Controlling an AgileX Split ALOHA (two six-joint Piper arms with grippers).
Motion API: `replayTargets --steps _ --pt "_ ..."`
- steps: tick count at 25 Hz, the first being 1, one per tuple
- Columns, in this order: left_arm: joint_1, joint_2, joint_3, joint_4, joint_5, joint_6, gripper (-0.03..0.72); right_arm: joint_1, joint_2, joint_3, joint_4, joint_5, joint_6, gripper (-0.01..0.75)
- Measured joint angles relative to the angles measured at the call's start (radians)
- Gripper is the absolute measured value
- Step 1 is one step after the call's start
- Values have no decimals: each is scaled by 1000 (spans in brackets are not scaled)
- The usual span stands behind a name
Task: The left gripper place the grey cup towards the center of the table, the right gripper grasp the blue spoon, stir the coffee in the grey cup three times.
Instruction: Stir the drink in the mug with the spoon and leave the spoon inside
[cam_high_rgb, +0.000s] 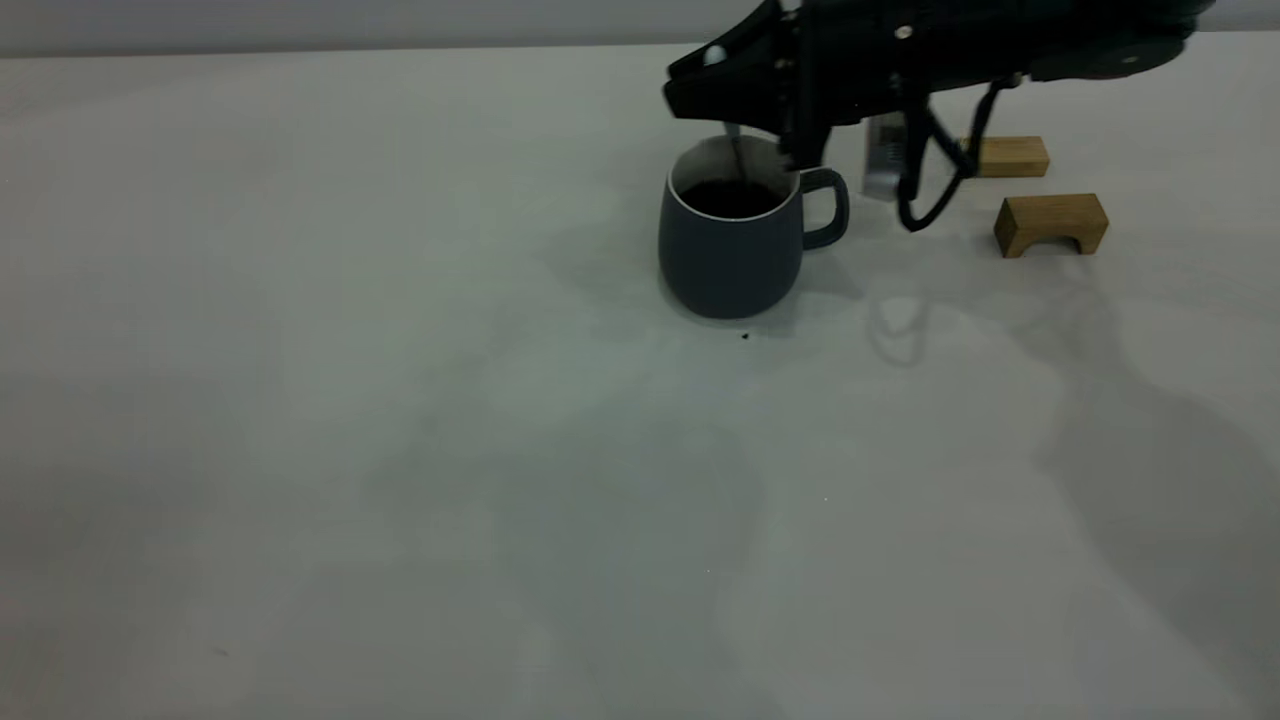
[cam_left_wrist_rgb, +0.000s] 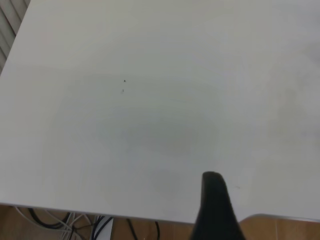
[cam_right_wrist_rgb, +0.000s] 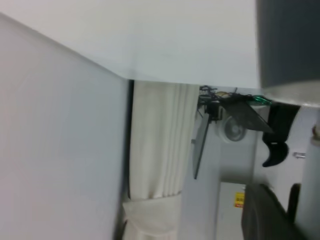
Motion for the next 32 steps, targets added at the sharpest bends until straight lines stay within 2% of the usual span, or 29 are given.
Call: replayTargets --steps 4,7,12,16,20,26,29,32 --pt "0 0 0 0 0 0 585 -43 -1 0 -108 117 -47 118" --pt "0 0 0 0 0 0 585 -50 -1 0 -196 134 -55 118" --pt "0 0 0 0 0 0 585 -10 -1 0 -230 135 -55 118" --pt "0 0 0 0 0 0 585 44 -1 0 -133 136 -47 118" --pt "0 0 0 0 0 -1 585 75 -1 0 8 95 -45 118" --pt "0 0 0 0 0 -1 585 57 -2 -1 47 -77 -37 118" --pt "0 0 0 0 0 -1 585 37 -3 -1 42 -74 -33 118" --pt "0 0 0 0 0 -1 585 12 -4 -1 -7 -24 -41 118"
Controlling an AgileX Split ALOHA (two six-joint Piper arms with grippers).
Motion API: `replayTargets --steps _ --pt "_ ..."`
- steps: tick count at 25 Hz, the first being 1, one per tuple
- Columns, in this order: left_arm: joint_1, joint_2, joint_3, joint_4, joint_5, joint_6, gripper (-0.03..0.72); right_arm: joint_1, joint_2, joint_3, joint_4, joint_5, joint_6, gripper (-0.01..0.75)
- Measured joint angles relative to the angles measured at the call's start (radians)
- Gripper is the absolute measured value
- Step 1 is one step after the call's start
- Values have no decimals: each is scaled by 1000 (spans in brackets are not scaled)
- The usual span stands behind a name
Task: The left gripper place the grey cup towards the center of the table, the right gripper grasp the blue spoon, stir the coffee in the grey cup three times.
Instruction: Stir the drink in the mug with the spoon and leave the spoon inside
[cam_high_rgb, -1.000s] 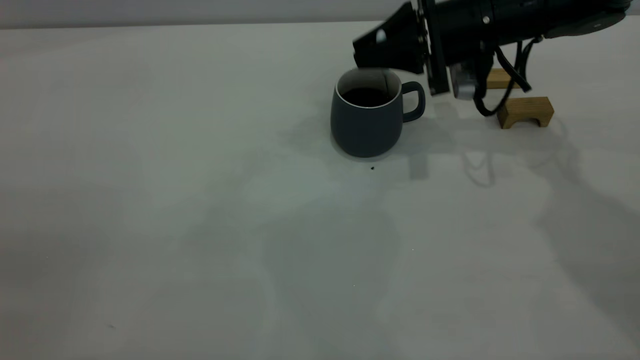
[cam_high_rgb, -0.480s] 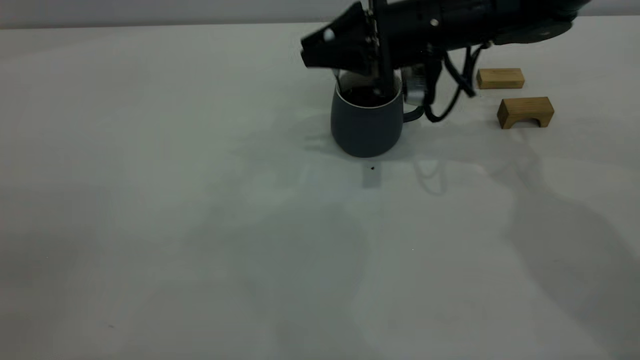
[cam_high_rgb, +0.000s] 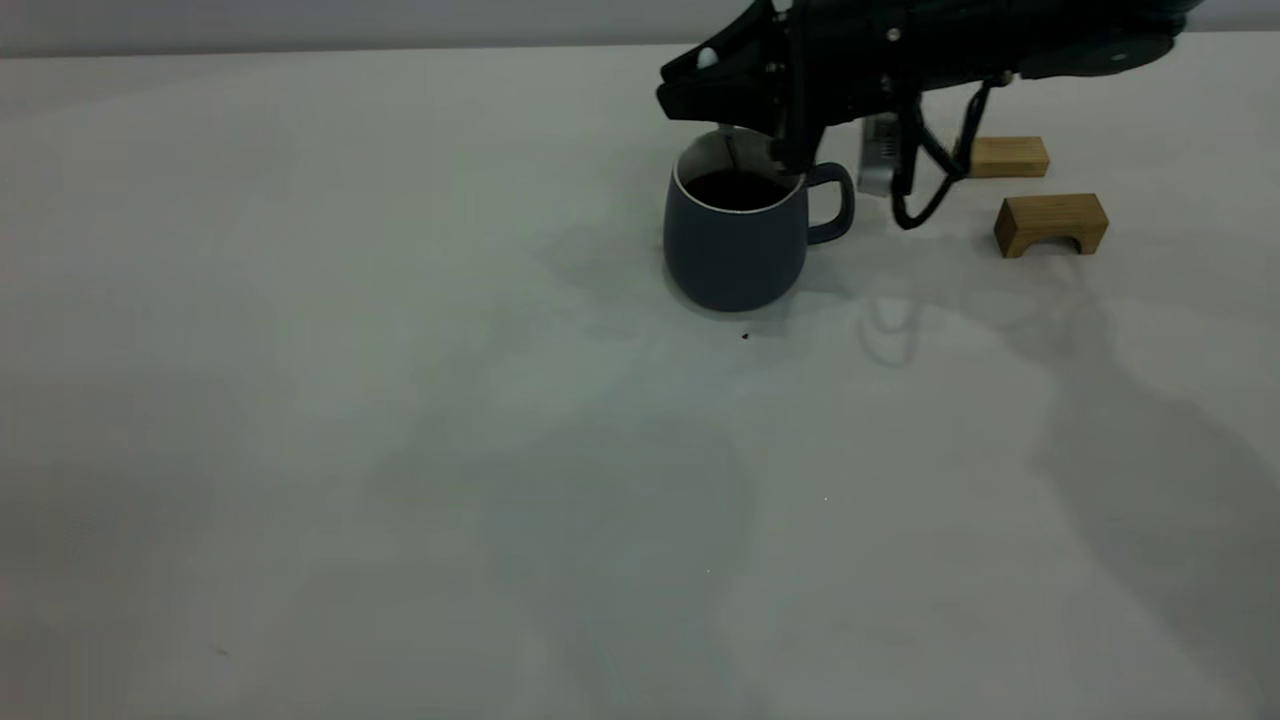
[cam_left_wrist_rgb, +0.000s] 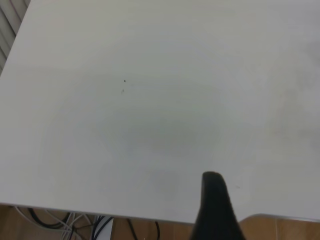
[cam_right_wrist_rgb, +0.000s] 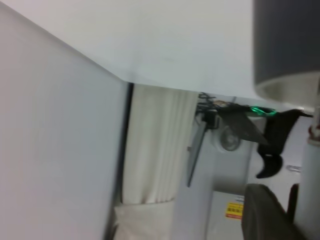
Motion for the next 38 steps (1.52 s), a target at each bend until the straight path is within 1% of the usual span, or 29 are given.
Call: replayTargets --steps 5,8,12,16,19,21,25,29,35,37,38 --pt "0 0 0 0 0 0 585 -40 0 0 -143 137 -34 118" --pt "0 0 0 0 0 0 585 -49 0 0 -252 159 -38 118" --pt "0 0 0 0 0 0 585 -38 -1 -2 -305 172 -44 118" --pt "0 0 0 0 0 0 585 4 -1 -2 -264 172 -40 118" --pt "0 0 0 0 0 0 585 31 -1 -2 -155 172 -38 118" --pt "0 0 0 0 0 0 585 34 -1 -2 -91 170 -38 118" --pt "0 0 0 0 0 0 585 31 -1 -2 -19 88 -38 118" --pt "0 0 0 0 0 0 585 27 0 -2 -7 19 -38 118" --pt "0 0 0 0 0 0 585 15 0 -2 -39 45 -38 124" --pt "0 0 0 0 0 0 585 13 0 -2 -48 60 -38 154" --pt "0 0 0 0 0 0 585 13 0 -2 -55 64 -38 190"
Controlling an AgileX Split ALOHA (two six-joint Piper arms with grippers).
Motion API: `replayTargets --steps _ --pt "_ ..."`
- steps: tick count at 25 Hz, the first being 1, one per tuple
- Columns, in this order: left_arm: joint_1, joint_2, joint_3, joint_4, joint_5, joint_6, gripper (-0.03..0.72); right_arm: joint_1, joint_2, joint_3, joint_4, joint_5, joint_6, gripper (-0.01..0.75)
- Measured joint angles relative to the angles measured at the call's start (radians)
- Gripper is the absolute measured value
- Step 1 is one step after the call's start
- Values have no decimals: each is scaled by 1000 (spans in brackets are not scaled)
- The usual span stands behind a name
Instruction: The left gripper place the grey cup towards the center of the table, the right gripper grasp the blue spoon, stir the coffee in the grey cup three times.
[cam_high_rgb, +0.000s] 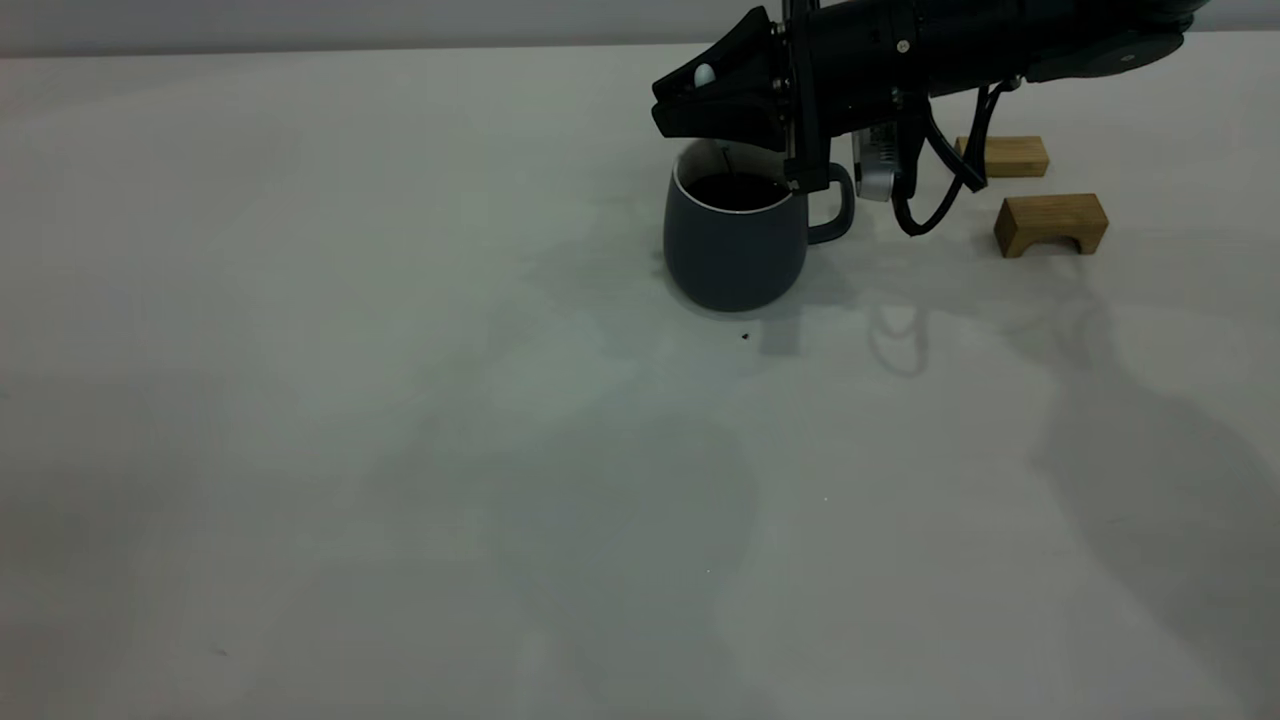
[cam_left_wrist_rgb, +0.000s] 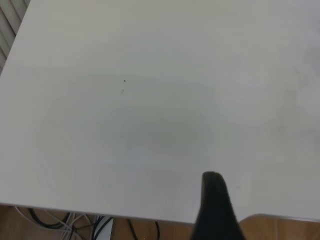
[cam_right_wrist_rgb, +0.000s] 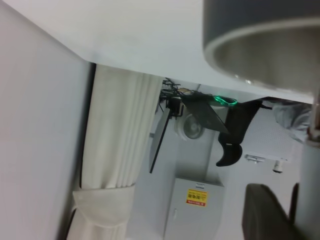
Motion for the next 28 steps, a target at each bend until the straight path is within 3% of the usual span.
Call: replayTargets --steps 7,11,15,24,28 --pt "0 0 0 0 0 0 585 0 -5 0 -142 24 -29 546" --pt "0 0 0 0 0 0 585 3 -62 0 -354 25 -94 632" --pt "0 0 0 0 0 0 585 20 -166 0 -602 38 -112 593" --pt "0 0 0 0 0 0 585 70 -441 0 -1321 121 -130 339" --pt "0 0 0 0 0 0 585 105 -589 2 -1500 155 -131 233"
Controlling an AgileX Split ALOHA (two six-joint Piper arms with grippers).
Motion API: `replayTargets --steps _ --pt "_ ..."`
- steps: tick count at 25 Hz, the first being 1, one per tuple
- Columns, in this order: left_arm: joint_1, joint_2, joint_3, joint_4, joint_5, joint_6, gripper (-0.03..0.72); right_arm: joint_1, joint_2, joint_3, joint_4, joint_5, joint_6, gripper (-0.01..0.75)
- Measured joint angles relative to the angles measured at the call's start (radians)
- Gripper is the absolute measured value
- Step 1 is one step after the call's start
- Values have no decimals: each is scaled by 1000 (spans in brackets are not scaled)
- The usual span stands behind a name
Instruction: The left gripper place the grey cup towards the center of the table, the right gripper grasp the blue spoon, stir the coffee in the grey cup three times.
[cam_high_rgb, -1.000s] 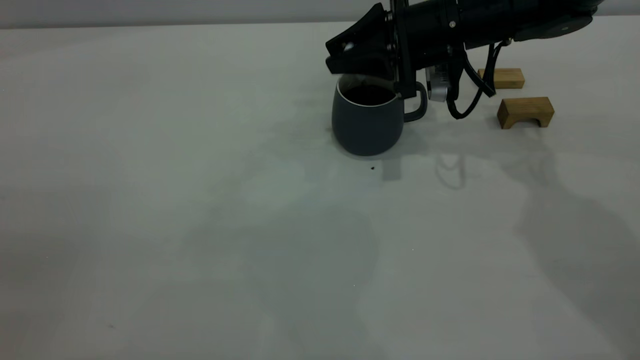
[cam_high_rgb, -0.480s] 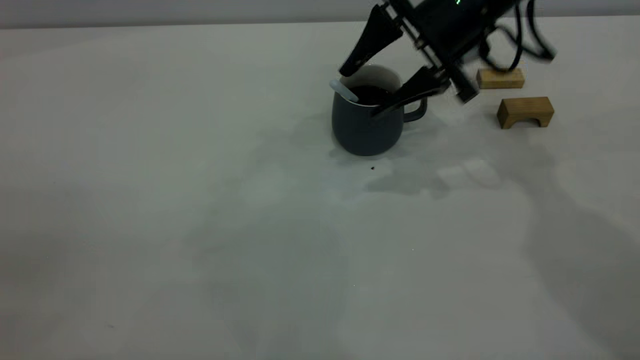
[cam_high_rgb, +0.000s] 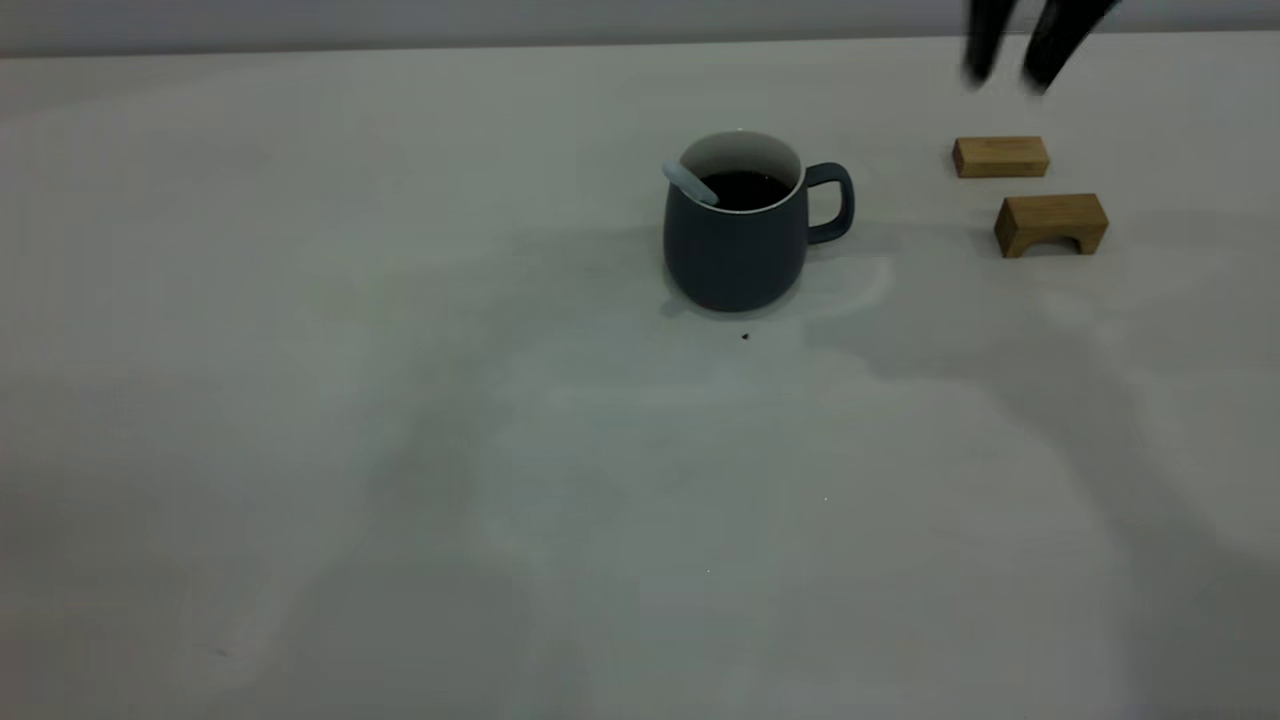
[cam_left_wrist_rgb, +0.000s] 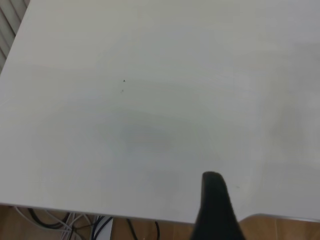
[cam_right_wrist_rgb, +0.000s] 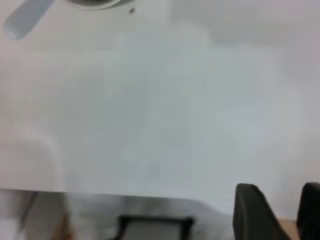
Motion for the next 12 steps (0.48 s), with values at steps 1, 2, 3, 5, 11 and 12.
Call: replayTargets --steps 1,2,3,5,11,12 --pt "0 0 0 0 0 0 585 3 -42 0 -23 2 -1 214" --pt "0 0 0 0 0 0 585 4 -84 0 -36 5 -3 196" --pt "0 0 0 0 0 0 585 4 -120 0 -53 7 -7 182" --pt "0 0 0 0 0 0 585 4 -205 1 -104 14 -37 170" --pt "0 0 0 0 0 0 585 3 -386 12 -227 32 -83 168" --pt "0 0 0 0 0 0 585 3 -408 12 -233 34 -89 168"
